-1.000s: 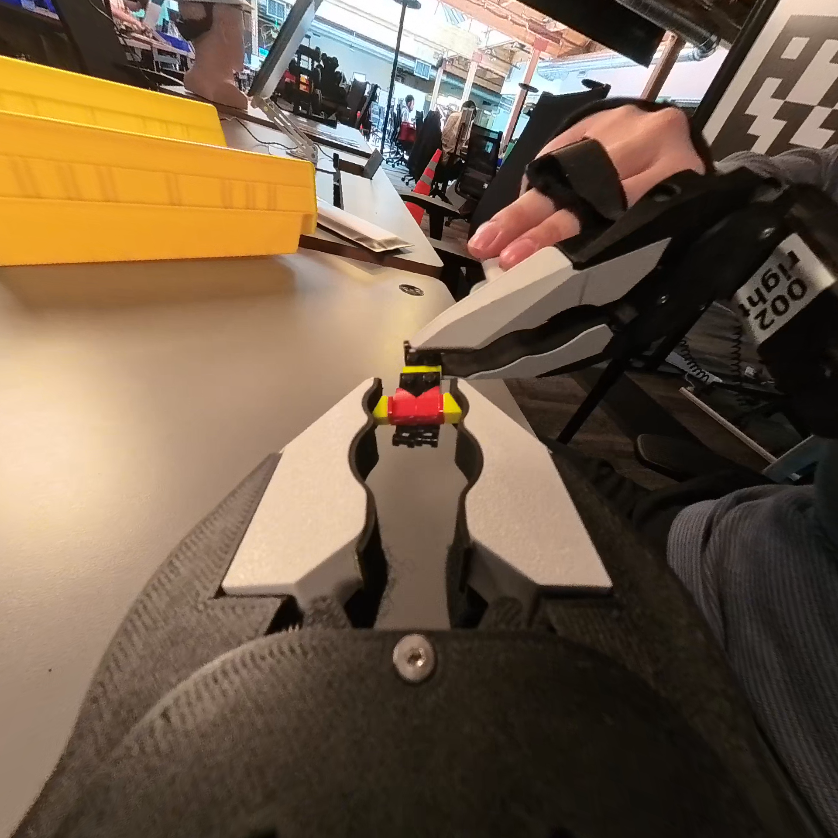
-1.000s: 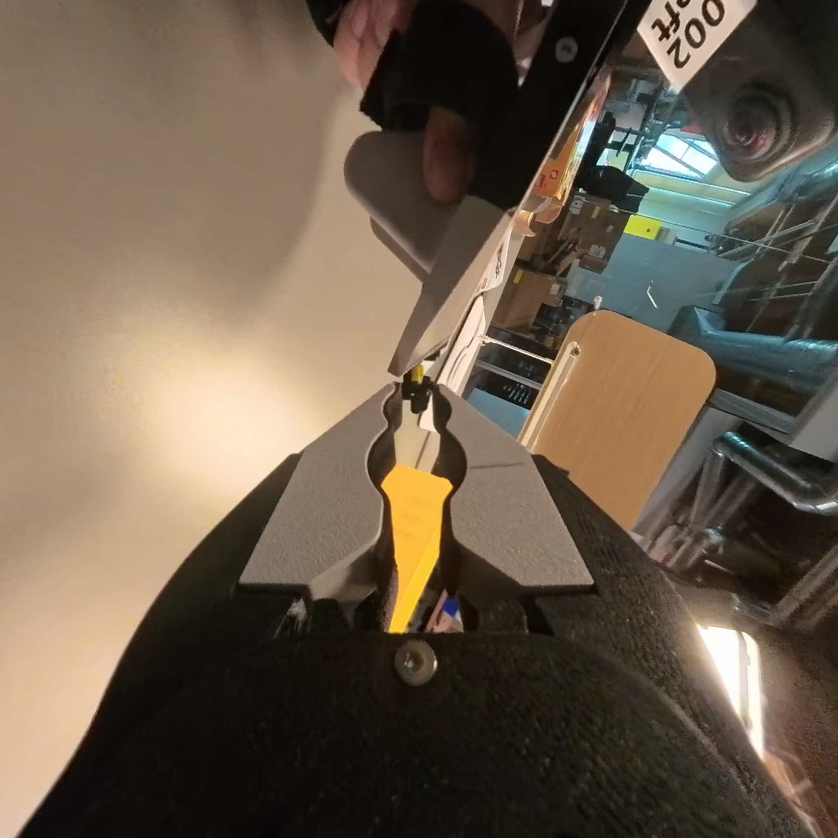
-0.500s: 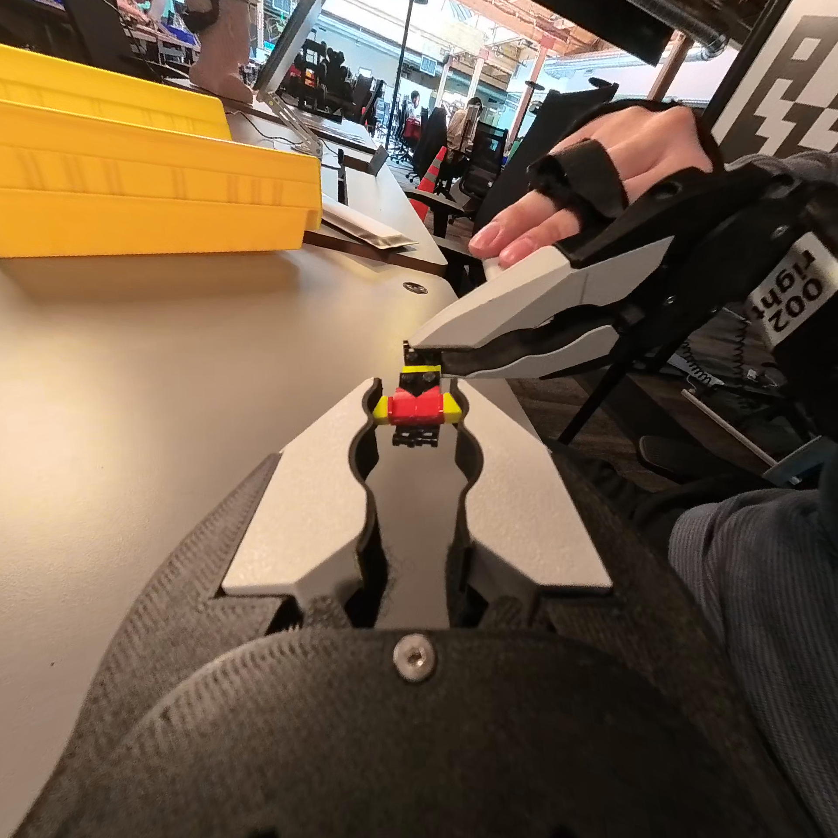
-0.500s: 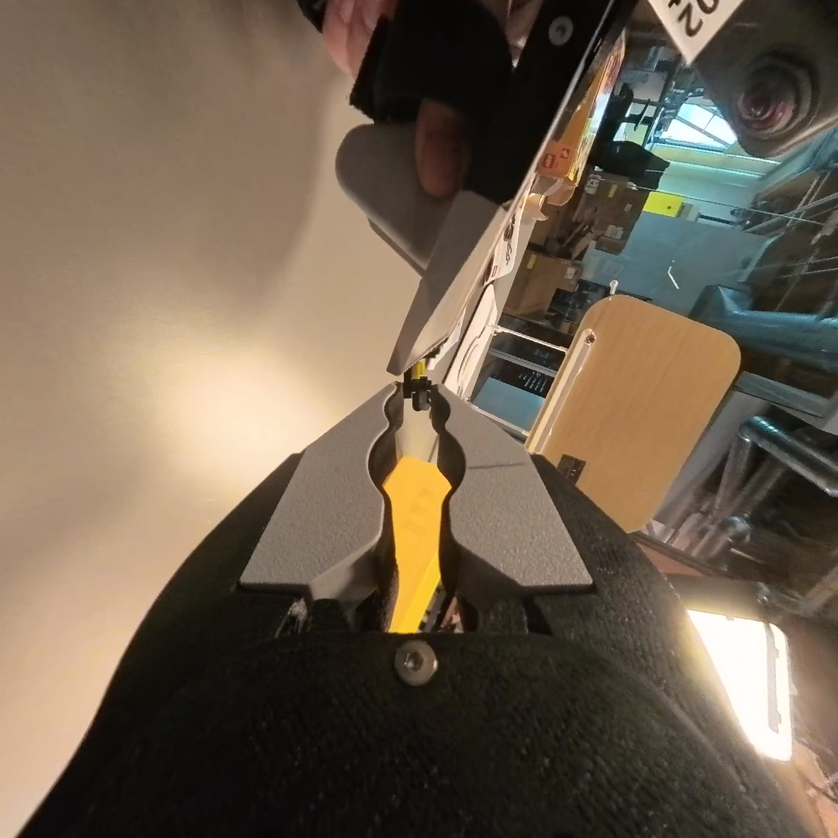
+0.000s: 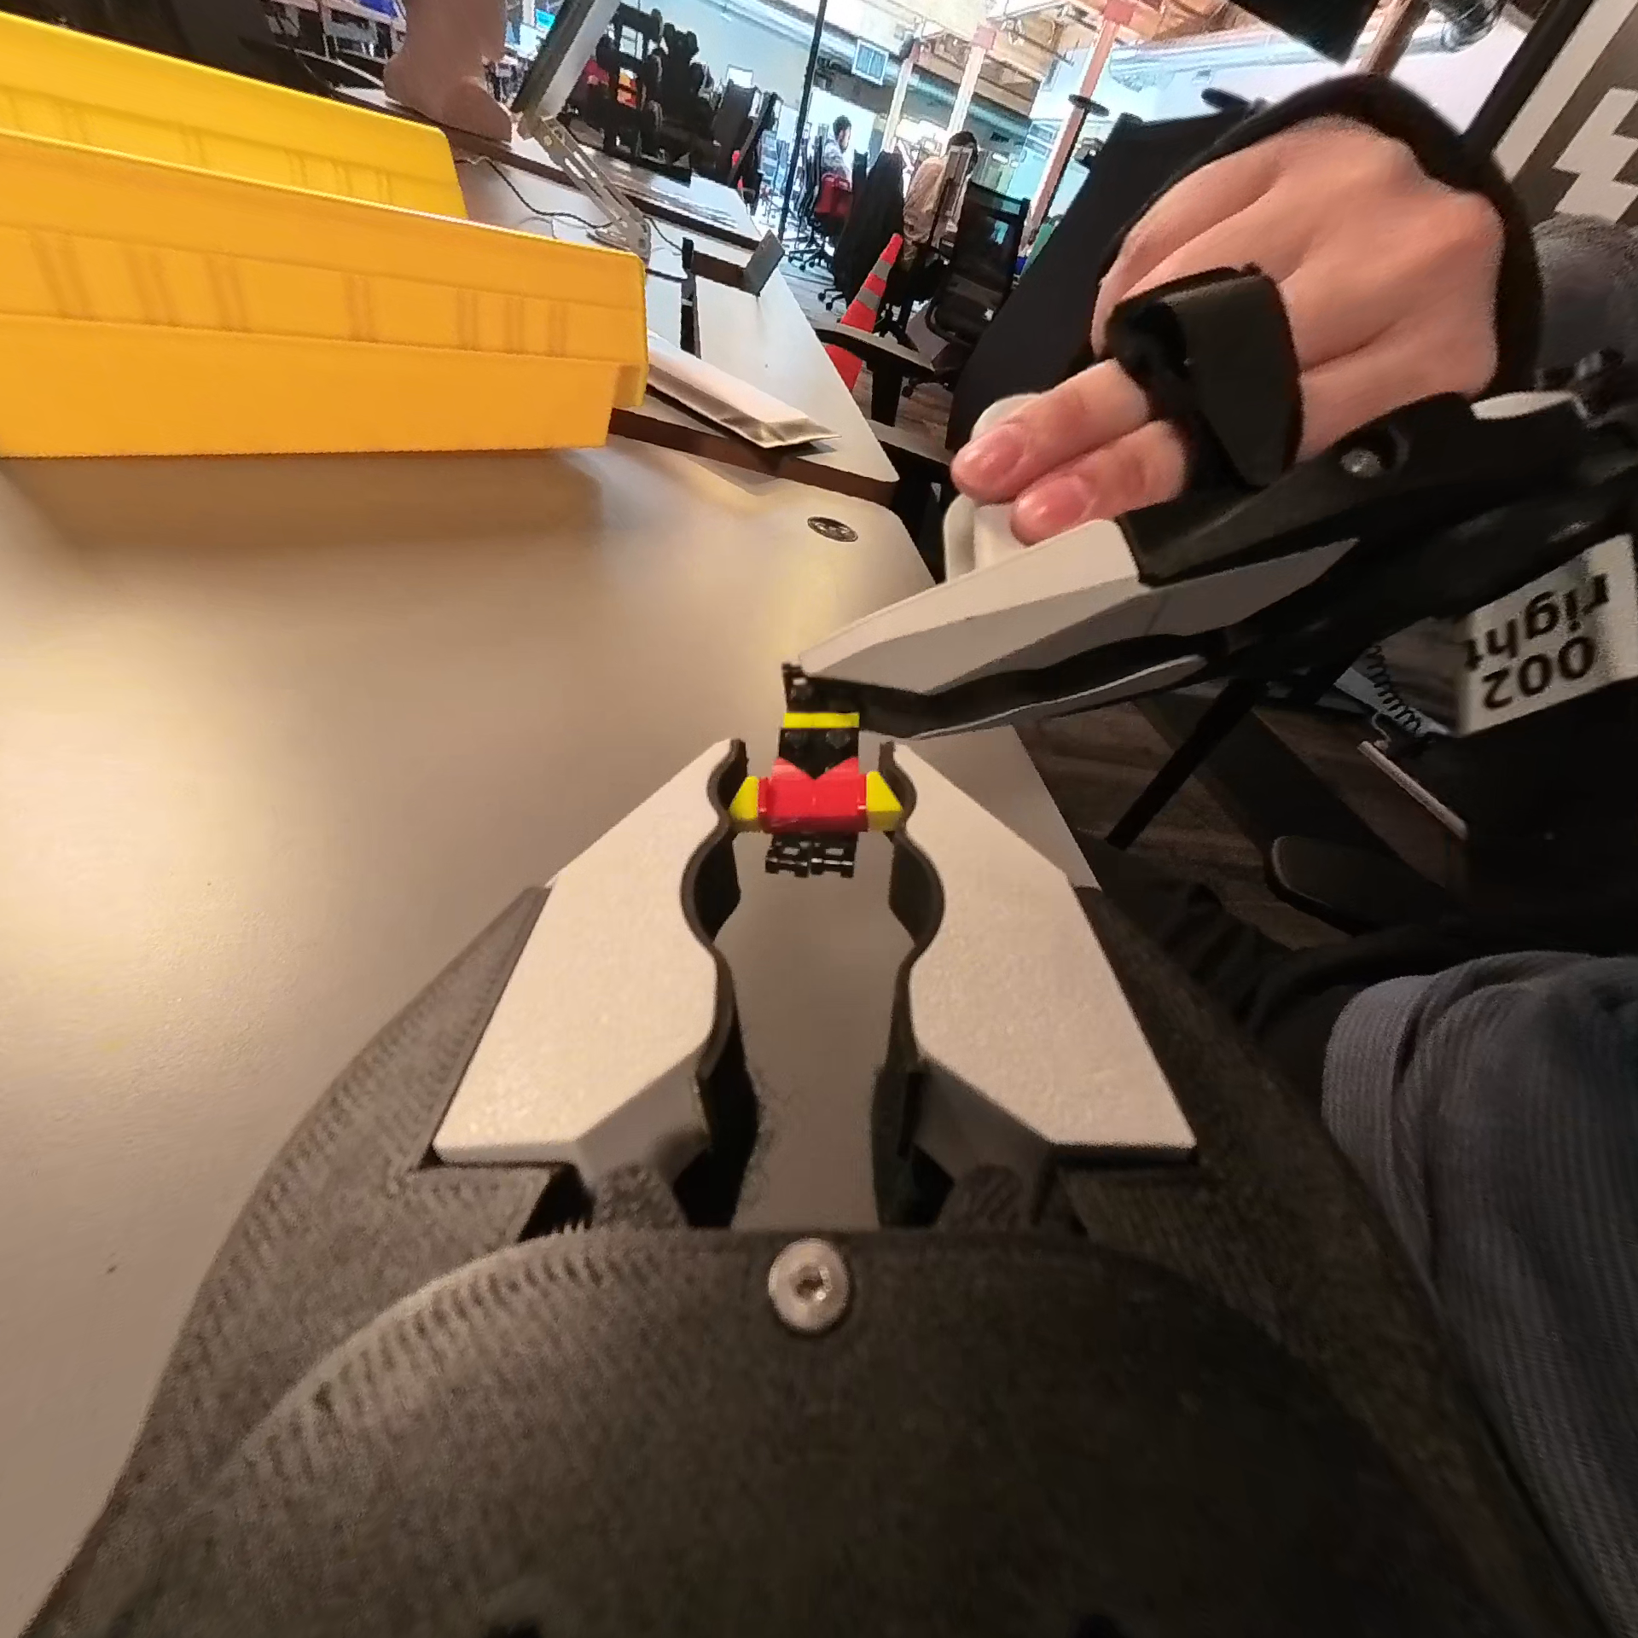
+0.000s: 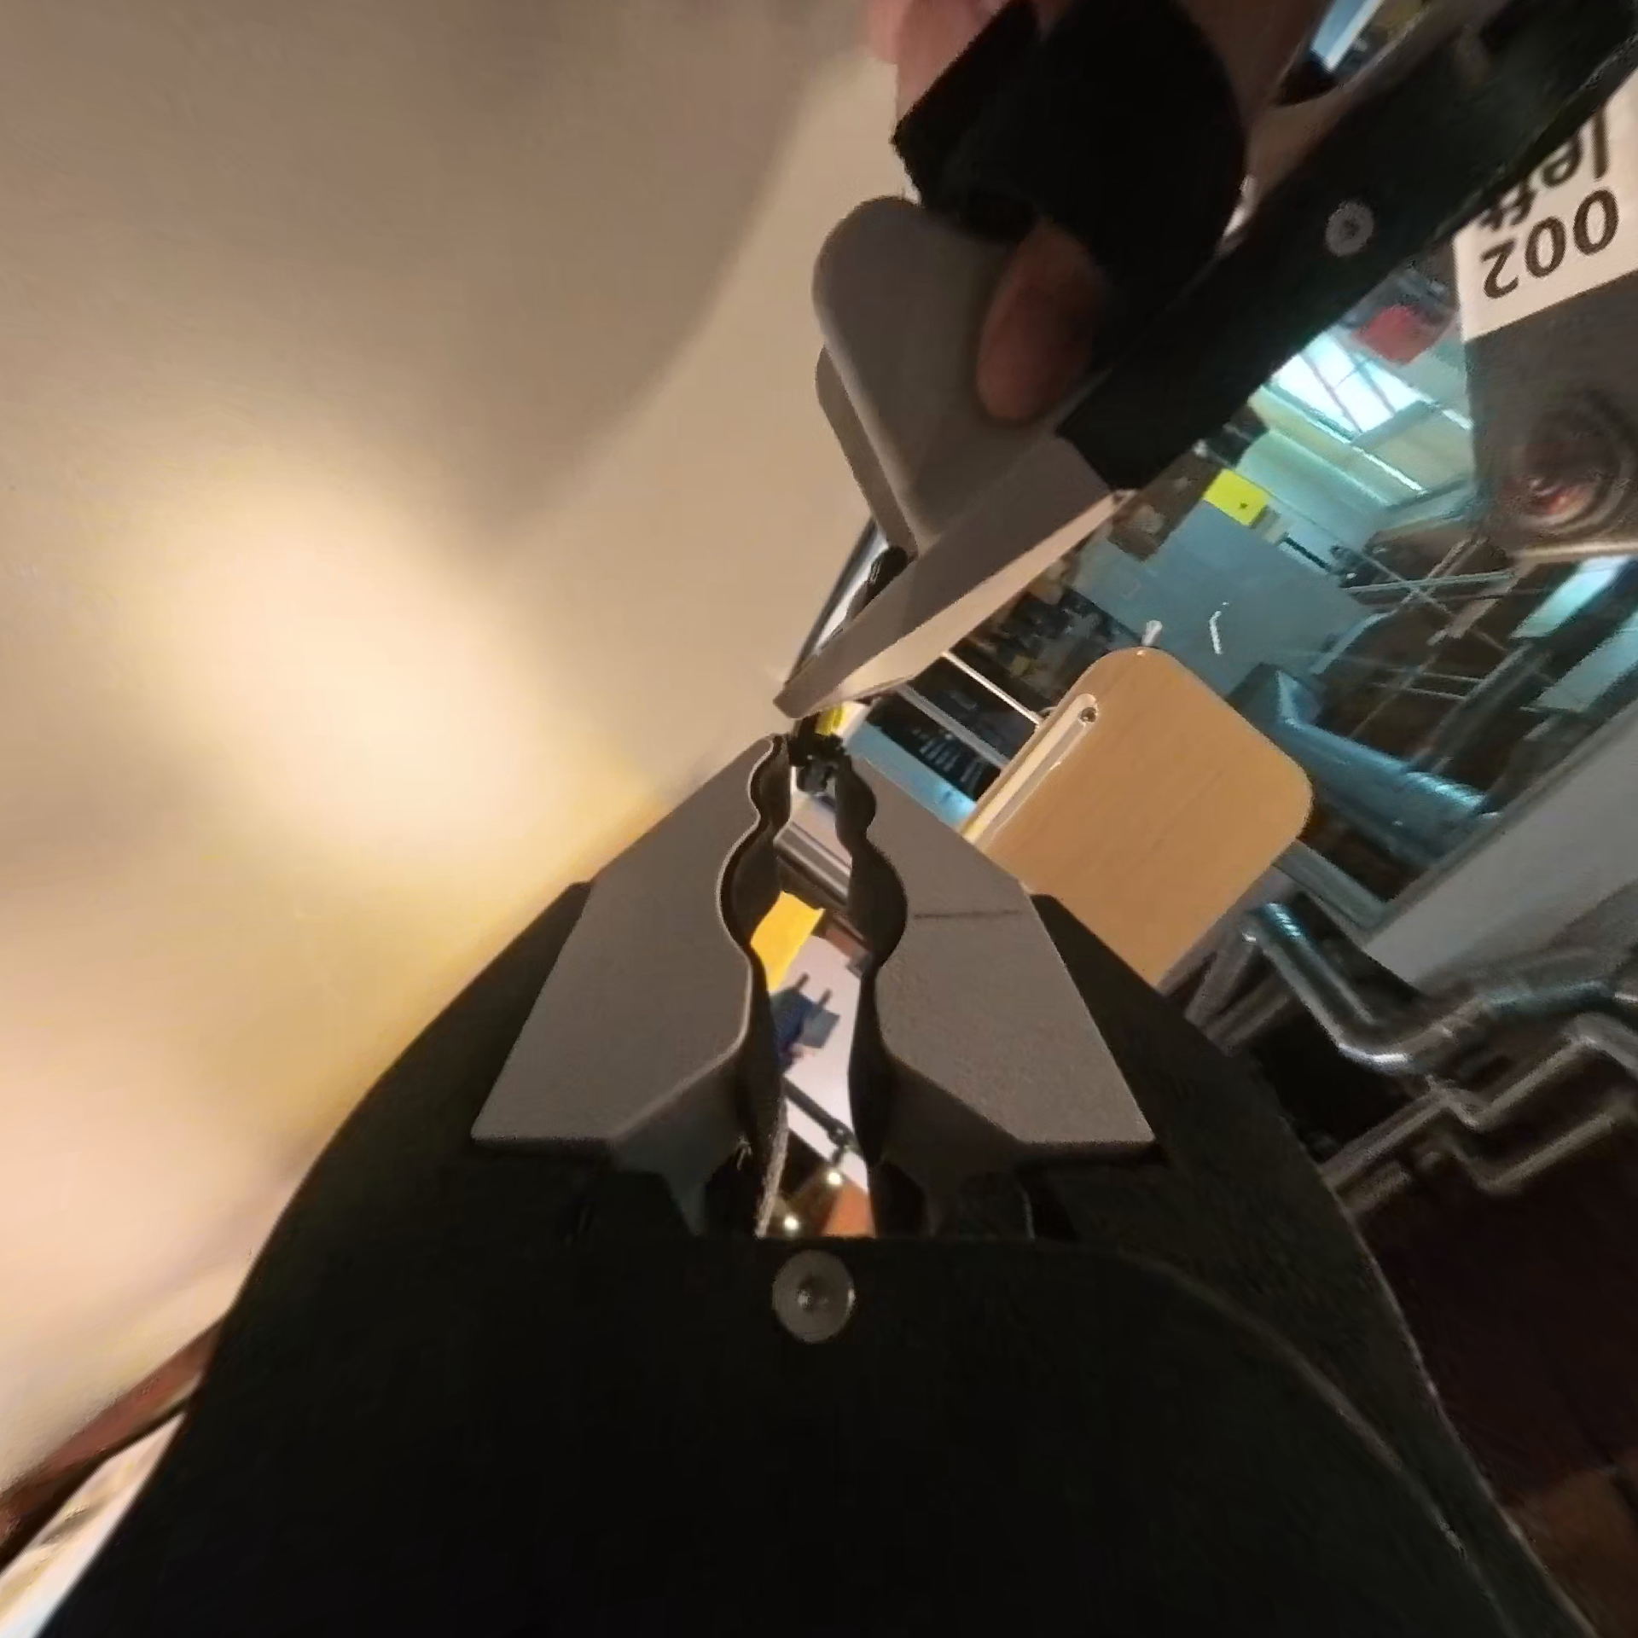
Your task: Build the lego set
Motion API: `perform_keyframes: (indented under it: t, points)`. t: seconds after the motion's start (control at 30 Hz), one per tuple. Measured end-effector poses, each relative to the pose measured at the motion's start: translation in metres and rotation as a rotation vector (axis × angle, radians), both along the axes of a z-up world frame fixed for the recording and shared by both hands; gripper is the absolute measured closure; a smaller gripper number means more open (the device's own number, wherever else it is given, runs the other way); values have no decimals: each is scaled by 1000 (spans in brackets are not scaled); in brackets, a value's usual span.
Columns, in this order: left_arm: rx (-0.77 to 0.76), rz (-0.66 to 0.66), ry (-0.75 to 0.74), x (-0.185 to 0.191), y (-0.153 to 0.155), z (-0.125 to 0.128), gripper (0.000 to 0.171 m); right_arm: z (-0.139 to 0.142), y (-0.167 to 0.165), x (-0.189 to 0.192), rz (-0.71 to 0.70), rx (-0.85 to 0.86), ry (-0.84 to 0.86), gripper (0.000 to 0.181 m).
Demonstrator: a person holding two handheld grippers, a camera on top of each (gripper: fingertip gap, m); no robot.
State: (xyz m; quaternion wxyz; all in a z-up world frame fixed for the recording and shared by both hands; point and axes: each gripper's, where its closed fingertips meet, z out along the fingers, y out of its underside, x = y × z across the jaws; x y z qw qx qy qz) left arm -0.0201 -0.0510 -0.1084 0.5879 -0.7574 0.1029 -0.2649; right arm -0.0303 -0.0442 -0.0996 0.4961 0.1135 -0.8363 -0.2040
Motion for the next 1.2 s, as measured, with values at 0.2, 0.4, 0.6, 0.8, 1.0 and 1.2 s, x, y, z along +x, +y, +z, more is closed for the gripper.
perform_keyframes:
  t: [0.2, 0.4, 0.6, 0.8, 1.0, 1.2]
  points:
    - [44, 12, 22, 0, -2, 4, 143, 5, -3, -1, -74, -230, -50, 172]
    - [29, 3, 31, 2, -1, 2, 143, 6, -2, 0, -69, -230, -60, 172]
    - [2, -15, -8, 2, -1, 1, 143, 7, 0, -1, 12, -58, -44, 171]
    - [-5, -27, -44, 1, -2, 2, 143, -5, -3, 3, 54, 22, -72, 172]
    - [-6, -28, -38, 2, -2, 1, 144, -2, -2, 2, 30, -16, -64, 175]
    - [-6, -16, -18, 2, -2, 0, 144, -2, -1, 2, 21, -29, -67, 175]
